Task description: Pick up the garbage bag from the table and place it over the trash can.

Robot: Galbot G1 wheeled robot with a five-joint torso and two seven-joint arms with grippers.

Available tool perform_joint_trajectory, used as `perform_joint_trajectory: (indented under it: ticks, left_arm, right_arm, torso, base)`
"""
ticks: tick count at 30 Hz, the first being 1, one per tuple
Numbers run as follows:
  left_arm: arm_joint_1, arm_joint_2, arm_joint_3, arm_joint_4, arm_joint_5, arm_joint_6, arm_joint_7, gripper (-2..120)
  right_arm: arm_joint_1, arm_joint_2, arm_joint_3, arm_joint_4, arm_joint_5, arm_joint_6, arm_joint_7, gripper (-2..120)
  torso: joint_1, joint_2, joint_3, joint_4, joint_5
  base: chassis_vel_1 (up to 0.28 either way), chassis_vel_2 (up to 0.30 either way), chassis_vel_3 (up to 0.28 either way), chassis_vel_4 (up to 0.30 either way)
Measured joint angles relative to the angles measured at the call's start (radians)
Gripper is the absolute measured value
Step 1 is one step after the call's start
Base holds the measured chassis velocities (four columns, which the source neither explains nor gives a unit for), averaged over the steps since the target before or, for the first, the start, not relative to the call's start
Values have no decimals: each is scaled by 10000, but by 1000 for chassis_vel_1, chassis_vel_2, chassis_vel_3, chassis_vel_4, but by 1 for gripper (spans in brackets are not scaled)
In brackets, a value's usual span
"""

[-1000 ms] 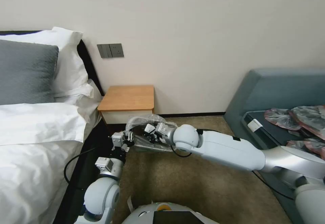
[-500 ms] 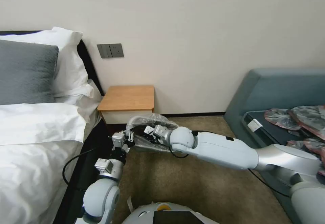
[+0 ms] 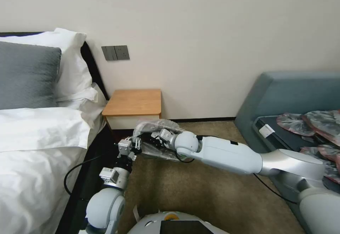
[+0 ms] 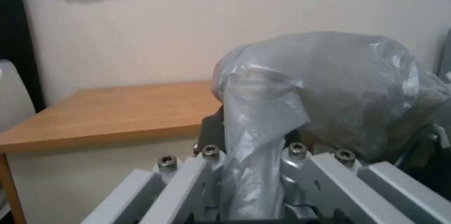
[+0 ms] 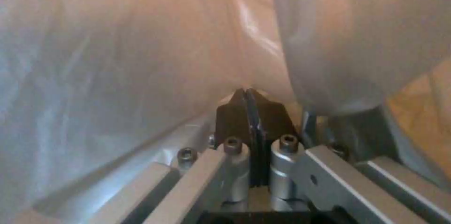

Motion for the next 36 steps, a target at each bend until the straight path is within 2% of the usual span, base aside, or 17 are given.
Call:
perform_joint_trajectory:
  ticks: [11,19,24,36]
  left_arm:
    - [-94,1,-23,140,-96,56,-46,7]
    - [-393,-51,-15,851,-398,111,-182,7]
    - [-504,-32,-35,1041,-551,170,-270,7]
    - [-714,-45,20,1259,-1085,317,-610,7]
  right_arm:
    - [-5,-18,-4,360,344,-3,400,0]
    - [44,-341,35,970,712,-4,640,0]
    - [-23,-491,126,1137,782,-4,640,0]
    - [-647,-942,1036,1603,1651,5,824,0]
  torso:
    - [0,0,-1,1,0]
    - [0,0,0,0,1]
    - [-1,0,0,1,0]
    - [-1,0,0,0,1]
  base:
    - [0,0,0,0]
    - [0,0,0,0]
    - [0,0,0,0]
    - [0,0,0,0]
